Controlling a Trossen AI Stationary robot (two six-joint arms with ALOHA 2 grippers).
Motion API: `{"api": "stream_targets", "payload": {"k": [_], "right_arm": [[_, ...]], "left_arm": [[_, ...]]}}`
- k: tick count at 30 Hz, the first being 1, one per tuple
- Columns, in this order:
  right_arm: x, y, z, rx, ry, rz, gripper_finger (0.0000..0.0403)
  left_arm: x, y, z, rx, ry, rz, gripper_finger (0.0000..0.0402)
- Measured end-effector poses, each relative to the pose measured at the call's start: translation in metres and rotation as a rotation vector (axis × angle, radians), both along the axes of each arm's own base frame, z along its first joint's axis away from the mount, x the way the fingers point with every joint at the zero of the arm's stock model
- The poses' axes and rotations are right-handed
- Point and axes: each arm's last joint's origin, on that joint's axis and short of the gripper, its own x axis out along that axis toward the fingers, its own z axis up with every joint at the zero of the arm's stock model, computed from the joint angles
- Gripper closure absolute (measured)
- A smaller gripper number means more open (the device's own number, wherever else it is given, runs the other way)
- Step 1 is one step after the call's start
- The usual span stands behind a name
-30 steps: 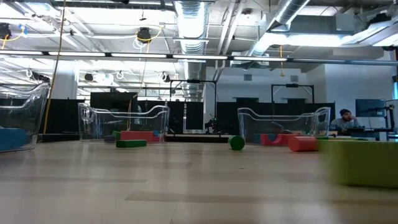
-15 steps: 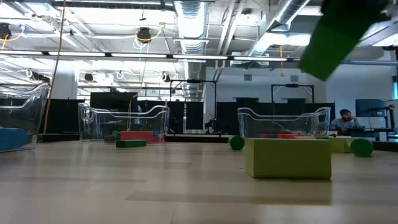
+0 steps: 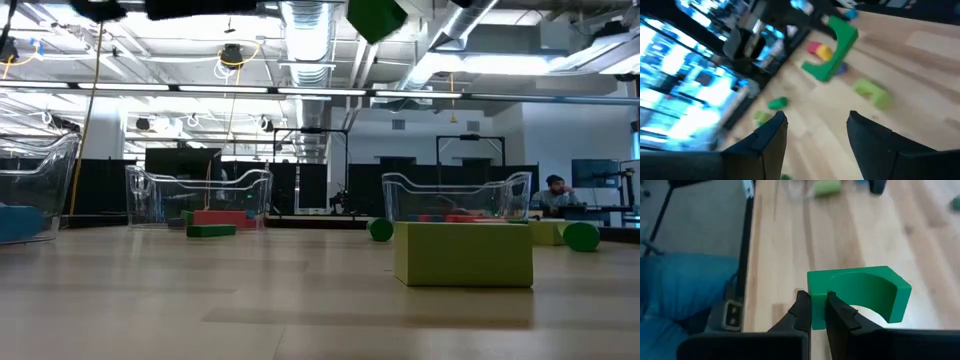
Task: Sort blocks by size
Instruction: Put the green arch block into the top right transparent bin
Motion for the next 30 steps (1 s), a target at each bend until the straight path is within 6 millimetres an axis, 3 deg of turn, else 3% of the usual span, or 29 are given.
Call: {"api": "stream_targets", "payload": {"k": [12,24,30], "right_arm": [[0.002,-0.029,0.04,-0.075,-0.201,-0.002,0.0348],[0.01,-0.048,0.061,-0.115,-0.353,-0.008,0.0348],[0.013,-0.053,0.065,-0.107,-0.387,-0.012,0.0348]], "left_arm": [[-0.001,-0.006,0.016,0.332,-0.18,0.076,0.0209],[0.001,-0.007,0.022,0.56,-0.227,0.235,0.0209],[0.007,-0.01,0.022,0.588,-0.277,0.282,0.0209]]}}
